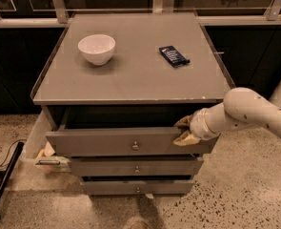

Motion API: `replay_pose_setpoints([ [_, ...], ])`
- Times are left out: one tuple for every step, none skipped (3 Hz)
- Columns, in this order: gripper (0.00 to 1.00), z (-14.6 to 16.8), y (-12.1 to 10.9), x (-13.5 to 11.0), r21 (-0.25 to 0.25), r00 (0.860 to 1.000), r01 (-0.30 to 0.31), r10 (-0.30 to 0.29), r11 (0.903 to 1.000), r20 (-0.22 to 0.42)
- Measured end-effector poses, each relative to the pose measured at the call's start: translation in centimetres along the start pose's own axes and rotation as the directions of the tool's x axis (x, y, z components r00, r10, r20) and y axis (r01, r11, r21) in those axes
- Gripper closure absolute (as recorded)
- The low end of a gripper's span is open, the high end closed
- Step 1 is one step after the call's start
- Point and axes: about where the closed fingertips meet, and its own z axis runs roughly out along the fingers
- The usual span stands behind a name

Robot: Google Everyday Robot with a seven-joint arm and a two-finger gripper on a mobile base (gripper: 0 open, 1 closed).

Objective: Open top drawer

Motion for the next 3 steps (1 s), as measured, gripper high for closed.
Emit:
replay_pose_setpoints([
  [1.00, -0.7, 0.6, -0.7, 0.006, 1.000, 0.011, -0.011, 0.9999, 0.012],
  [1.00, -1.1, 1.8, -0.5, 0.001, 1.000, 0.001, -0.001, 1.0000, 0.009],
  [0.86, -1.1, 1.8, -0.5, 0.001, 1.000, 0.001, -0.001, 1.0000, 0.009],
])
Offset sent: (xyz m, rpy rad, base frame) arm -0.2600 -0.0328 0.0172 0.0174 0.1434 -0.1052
